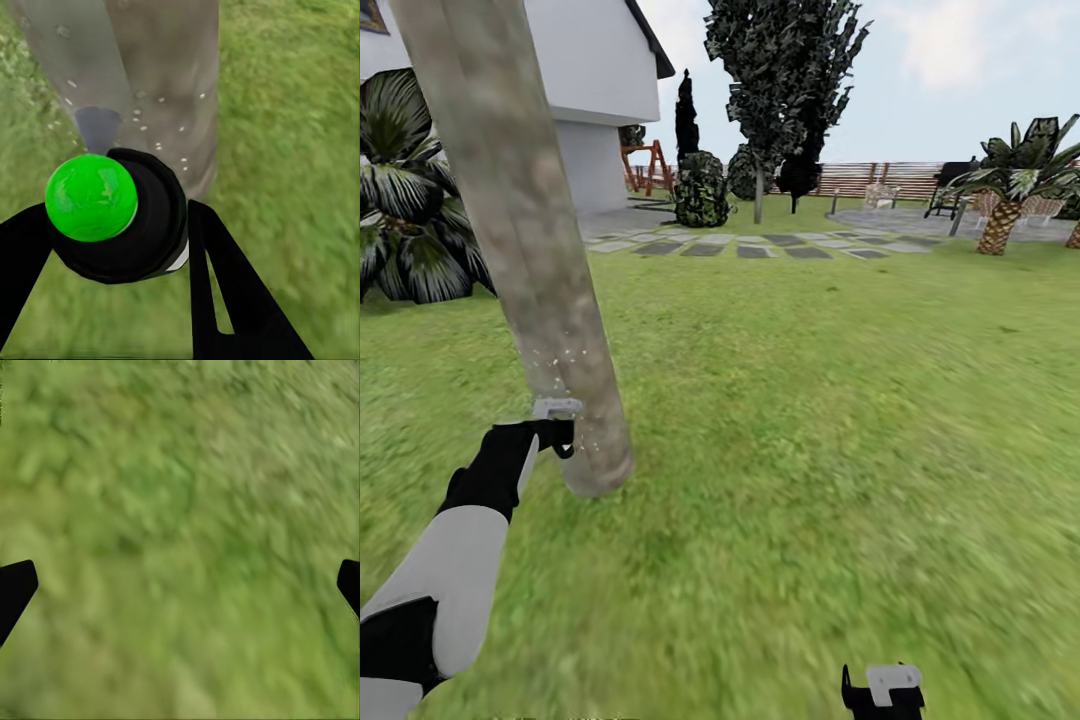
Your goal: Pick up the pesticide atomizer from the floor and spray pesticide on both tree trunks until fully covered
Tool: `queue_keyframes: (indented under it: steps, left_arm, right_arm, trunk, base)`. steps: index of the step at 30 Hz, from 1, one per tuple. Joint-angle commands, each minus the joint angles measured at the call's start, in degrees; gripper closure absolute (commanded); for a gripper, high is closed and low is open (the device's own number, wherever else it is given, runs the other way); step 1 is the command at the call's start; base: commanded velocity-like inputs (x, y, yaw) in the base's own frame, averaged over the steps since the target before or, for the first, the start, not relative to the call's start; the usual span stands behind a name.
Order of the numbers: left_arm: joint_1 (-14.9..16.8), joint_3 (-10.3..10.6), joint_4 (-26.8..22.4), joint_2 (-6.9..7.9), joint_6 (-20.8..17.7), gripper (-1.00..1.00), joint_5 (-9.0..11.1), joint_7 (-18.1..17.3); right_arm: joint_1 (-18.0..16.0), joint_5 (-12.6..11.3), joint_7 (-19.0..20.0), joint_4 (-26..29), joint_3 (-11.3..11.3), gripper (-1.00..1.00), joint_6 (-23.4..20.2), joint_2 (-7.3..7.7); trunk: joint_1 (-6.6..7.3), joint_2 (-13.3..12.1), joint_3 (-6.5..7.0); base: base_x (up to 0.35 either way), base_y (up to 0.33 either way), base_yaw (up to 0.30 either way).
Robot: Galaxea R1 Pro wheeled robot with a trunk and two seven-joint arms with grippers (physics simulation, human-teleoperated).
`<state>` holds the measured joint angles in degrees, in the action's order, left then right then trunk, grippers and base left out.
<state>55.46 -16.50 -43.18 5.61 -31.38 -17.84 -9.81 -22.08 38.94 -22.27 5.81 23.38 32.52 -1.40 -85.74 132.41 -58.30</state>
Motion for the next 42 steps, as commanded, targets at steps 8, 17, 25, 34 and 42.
queue_keyframes:
  steps: [8,17,25,34,42]
  left_arm:
    - [-0.2,0.2,0.6,-0.01,0.1,1.0,0.1,3.8]
    - [-0.5,0.1,0.6,-0.07,0.1,1.0,0.1,5.1]
    - [-0.9,0.0,0.7,0.16,0.0,1.0,0.1,5.1]
    - [-0.9,0.1,0.7,-0.07,0.0,1.0,0.2,5.5]
    - [-1.0,0.0,0.8,-0.07,0.0,1.0,0.2,5.5]
  right_arm:
    - [0.0,0.0,0.0,0.0,0.0,-1.0,0.0,0.0]
    - [0.0,-0.1,-0.1,0.1,0.0,-1.0,0.0,0.0]
    - [0.0,-0.1,-0.1,0.0,0.0,-1.0,0.0,0.0]
    - [0.0,-0.1,-0.1,0.1,0.0,-1.0,0.0,0.0]
    - [0.0,0.0,-0.1,0.0,0.0,-1.0,0.0,0.0]
  trunk:
    - [0.0,0.0,0.0]
    - [0.0,0.0,0.0]
    - [0.0,0.0,0.0]
    - [0.0,0.0,0.0]
    - [0.0,0.0,0.0]
  base:
    - [0.122,-0.271,0.199]
    - [0.133,-0.27,0.002]
    - [0.052,-0.27,0.178]
    - [0.143,-0.259,0.181]
    - [0.172,-0.246,0.002]
